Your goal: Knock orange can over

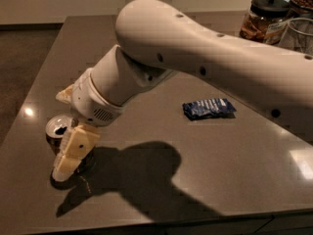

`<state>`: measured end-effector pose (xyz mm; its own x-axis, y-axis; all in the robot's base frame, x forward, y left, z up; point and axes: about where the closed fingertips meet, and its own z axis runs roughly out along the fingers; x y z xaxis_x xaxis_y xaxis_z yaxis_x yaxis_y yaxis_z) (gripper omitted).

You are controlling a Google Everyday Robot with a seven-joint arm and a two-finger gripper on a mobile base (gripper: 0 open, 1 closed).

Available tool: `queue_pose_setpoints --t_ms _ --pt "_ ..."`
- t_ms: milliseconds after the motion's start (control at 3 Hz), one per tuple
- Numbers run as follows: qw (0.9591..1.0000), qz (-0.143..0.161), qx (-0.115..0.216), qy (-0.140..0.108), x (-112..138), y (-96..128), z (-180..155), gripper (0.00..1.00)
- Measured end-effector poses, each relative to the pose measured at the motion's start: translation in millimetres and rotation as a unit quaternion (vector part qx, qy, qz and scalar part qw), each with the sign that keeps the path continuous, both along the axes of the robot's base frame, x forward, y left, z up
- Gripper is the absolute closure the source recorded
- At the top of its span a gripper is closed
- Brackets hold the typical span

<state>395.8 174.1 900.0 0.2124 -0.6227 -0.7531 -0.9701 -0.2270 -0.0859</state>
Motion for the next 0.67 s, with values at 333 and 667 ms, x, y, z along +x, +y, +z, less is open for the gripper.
queue_pose_setpoints --t_ms 333,667 --pt "0.9999 0.000 -0.003 0.012 1.5 -0.2 -7.0 0.15" --pt "0.9997 -0.004 0.001 0.024 5.0 -7.0 -6.0 0.39"
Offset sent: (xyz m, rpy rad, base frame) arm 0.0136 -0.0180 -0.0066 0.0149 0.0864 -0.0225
